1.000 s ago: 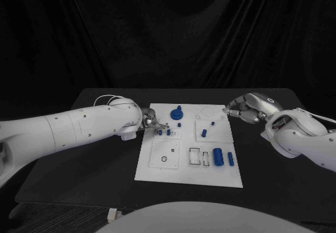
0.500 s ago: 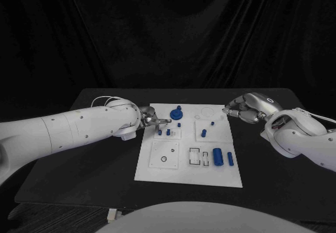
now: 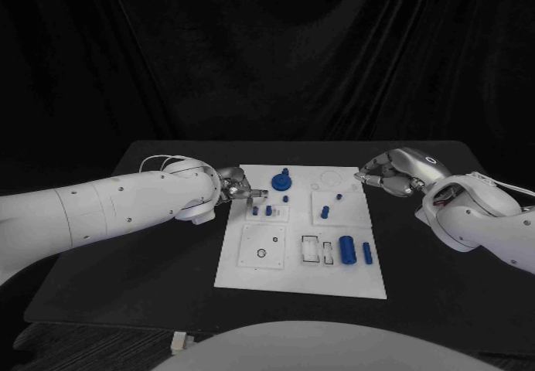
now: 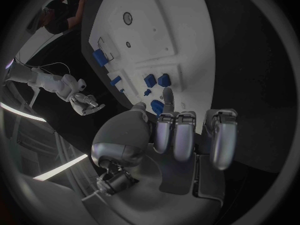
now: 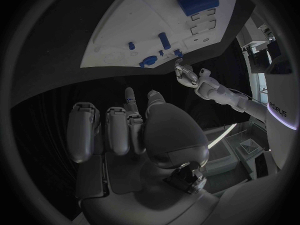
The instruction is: Assemble the parts on the task board
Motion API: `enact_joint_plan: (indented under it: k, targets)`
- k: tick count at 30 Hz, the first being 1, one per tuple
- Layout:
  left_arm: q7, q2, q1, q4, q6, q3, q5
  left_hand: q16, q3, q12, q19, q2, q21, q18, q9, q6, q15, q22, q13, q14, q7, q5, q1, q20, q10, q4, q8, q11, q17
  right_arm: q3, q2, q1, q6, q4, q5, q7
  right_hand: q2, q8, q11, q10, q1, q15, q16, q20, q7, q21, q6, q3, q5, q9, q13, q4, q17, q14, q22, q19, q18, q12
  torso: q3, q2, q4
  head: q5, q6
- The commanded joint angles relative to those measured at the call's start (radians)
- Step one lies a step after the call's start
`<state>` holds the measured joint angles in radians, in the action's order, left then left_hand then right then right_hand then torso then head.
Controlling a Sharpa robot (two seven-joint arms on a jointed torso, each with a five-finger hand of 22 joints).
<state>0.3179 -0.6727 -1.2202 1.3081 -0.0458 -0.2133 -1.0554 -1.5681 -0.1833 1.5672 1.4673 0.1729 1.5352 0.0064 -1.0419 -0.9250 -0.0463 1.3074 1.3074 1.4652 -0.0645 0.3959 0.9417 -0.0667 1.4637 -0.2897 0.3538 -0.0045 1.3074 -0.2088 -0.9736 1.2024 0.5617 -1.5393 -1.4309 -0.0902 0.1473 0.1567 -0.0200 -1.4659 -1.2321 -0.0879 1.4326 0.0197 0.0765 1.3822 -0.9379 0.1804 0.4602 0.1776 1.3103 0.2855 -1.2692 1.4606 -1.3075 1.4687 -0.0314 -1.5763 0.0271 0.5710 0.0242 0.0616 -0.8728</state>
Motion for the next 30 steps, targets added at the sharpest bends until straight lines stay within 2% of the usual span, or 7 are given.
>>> enact_joint_plan:
  k: [1, 2, 4, 10, 19, 24, 30]
  targets:
    - [0.004, -0.003, -0.003, 0.008, -0.025, 0.001, 0.002, -0.003, 0.006, 0.004, 0.081, -0.018, 0.005, 0.002, -0.018, 0.005, -0.005, 0.252, 0.263, 0.106, 0.008, 0.041, 0.071, 0.004, 0.107, 0.008, 0.021, -0.005, 0.263, 0.001, -0.001, -0.003, -0.001, 0.0, -0.002, -0.008, -0.002, -0.005, 0.005, -0.105, -0.009, 0.005, -0.004, 0.006, 0.003, -0.006, -0.003, 0.001, 0.003, -0.002, 0.26, -0.004, 0.002, 0.059, -0.2, 0.038, -0.016, 0.005, 0.0003, 0.0, 0.0001, -0.001, 0.0]
    - [0.009, -0.004, -0.003, 0.01, -0.021, 0.001, 0.002, -0.003, 0.006, 0.004, 0.081, -0.023, 0.005, 0.002, -0.026, 0.005, -0.006, 0.252, 0.263, 0.106, 0.01, 0.042, 0.084, 0.005, 0.107, 0.005, 0.029, -0.006, 0.263, 0.001, -0.002, -0.003, -0.001, 0.0, -0.002, -0.008, -0.002, -0.005, 0.005, -0.105, -0.009, 0.005, -0.004, 0.006, 0.003, -0.006, -0.003, 0.001, 0.003, -0.002, 0.26, -0.004, 0.002, 0.059, -0.2, 0.038, -0.016, 0.005, 0.0003, 0.0, 0.0003, -0.001, 0.0]
    - [0.018, -0.007, -0.003, 0.014, -0.013, 0.001, 0.002, -0.003, 0.011, 0.004, 0.083, -0.036, 0.007, 0.002, -0.065, 0.004, -0.011, 0.253, 0.263, 0.106, 0.018, 0.045, 0.131, 0.01, 0.107, 0.004, 0.067, -0.012, 0.263, 0.001, -0.002, -0.003, -0.001, 0.0, -0.002, -0.008, -0.002, -0.005, 0.005, -0.105, -0.009, 0.005, -0.004, 0.006, 0.003, -0.006, -0.003, 0.001, 0.003, -0.002, 0.26, -0.004, 0.002, 0.059, -0.2, 0.038, -0.016, 0.005, 0.0004, 0.0, 0.0006, -0.001, 0.0]
    - [0.038, -0.01, -0.003, 0.02, 0.015, 0.001, 0.002, -0.003, 0.011, 0.004, 0.083, -0.046, 0.007, 0.002, -0.102, -0.012, -0.018, 0.253, 0.263, 0.106, 0.029, 0.033, 0.164, 0.016, 0.107, 0.005, 0.107, -0.02, 0.263, 0.001, -0.003, -0.003, 0.0, -0.001, -0.002, -0.008, -0.002, -0.005, 0.005, -0.105, -0.009, 0.005, -0.004, 0.006, 0.003, -0.006, -0.003, 0.001, 0.003, -0.002, 0.26, -0.004, 0.002, 0.059, -0.2, 0.038, -0.016, 0.005, 0.0005, 0.0, -0.0001, -0.002, 0.0]
    - [0.054, -0.005, -0.003, 0.016, 0.051, 0.001, 0.002, -0.003, 0.016, 0.004, 0.079, -0.056, 0.002, 0.003, -0.073, -0.015, -0.021, 0.251, 0.263, 0.106, 0.028, 0.028, 0.195, 0.02, 0.107, 0.003, 0.067, -0.022, 0.263, 0.001, -0.003, -0.003, -0.001, 0.0, -0.002, -0.008, -0.002, -0.005, 0.005, -0.105, -0.009, 0.005, -0.004, 0.006, 0.003, -0.006, -0.003, 0.001, 0.003, -0.002, 0.26, -0.004, 0.002, 0.059, -0.2, 0.038, -0.016, 0.005, 0.0007, 0.0, -0.0004, -0.001, 0.0]
    - [0.063, 0.004, -0.003, 0.01, 0.073, 0.001, 0.002, -0.003, 0.013, 0.004, 0.078, -0.053, 0.001, 0.003, -0.062, -0.016, -0.02, 0.25, 0.263, 0.106, 0.025, 0.027, 0.187, 0.02, 0.107, 0.0, 0.053, -0.02, 0.263, 0.001, -0.003, -0.003, -0.002, 0.0, -0.002, -0.008, -0.002, -0.006, 0.006, -0.105, -0.01, 0.005, -0.004, 0.007, 0.003, -0.006, -0.004, 0.002, 0.002, -0.002, 0.26, -0.002, 0.002, 0.059, -0.2, 0.038, -0.016, 0.005, 0.0005, 0.0, 0.0001, -0.004, 0.0]
    - [0.073, 0.018, -0.003, -0.005, 0.095, 0.001, 0.002, -0.003, 0.015, 0.004, 0.075, -0.049, -0.004, 0.005, -0.05, -0.014, -0.018, 0.249, 0.263, 0.106, 0.022, 0.041, 0.187, 0.018, 0.107, 0.002, 0.035, -0.018, 0.263, 0.001, -0.004, -0.003, -0.003, -0.001, -0.002, -0.009, -0.002, -0.006, 0.006, -0.105, -0.01, 0.005, -0.004, 0.007, 0.003, -0.006, -0.004, 0.002, 0.002, -0.002, 0.26, -0.002, 0.002, 0.059, -0.2, 0.038, -0.016, 0.005, 0.0005, 0.0, -0.0001, -0.004, 0.0]
